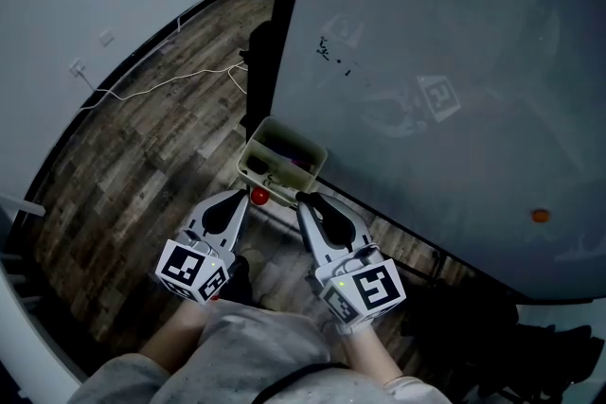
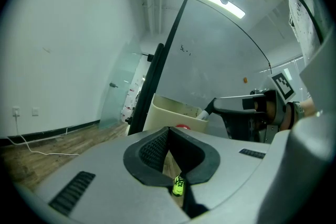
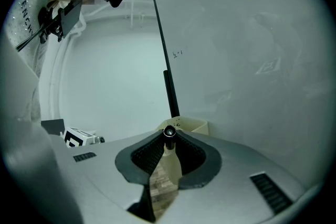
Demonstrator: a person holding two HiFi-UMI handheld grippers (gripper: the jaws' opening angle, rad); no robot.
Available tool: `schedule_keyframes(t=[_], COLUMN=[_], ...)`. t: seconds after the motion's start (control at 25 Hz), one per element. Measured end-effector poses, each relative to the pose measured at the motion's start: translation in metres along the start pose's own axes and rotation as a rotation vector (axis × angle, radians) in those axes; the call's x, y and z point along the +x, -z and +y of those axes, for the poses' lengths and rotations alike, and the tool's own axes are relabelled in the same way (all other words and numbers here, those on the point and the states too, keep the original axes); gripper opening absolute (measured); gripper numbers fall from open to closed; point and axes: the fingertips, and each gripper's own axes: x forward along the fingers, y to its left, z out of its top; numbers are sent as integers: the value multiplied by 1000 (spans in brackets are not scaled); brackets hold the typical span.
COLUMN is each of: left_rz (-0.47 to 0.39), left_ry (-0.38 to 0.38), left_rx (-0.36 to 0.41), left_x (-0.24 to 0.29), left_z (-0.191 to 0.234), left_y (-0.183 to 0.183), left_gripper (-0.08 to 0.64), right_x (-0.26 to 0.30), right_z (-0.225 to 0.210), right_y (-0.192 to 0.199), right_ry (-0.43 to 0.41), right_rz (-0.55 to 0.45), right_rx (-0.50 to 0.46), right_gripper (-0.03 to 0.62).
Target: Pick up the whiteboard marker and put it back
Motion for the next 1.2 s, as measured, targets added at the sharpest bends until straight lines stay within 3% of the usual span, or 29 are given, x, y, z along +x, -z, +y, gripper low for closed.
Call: schedule_keyframes(t=[1.2], left_rz=[1], left_ry=[5], left_rx=[-15], left_x=[-3], left_z=[-6], left_y=[6], left_gripper=[15], right_x=[-5], right_z=[10], right_y=[8], right_ry=[-44], right_rz=[6], right_rx=[-3], right_gripper=[98])
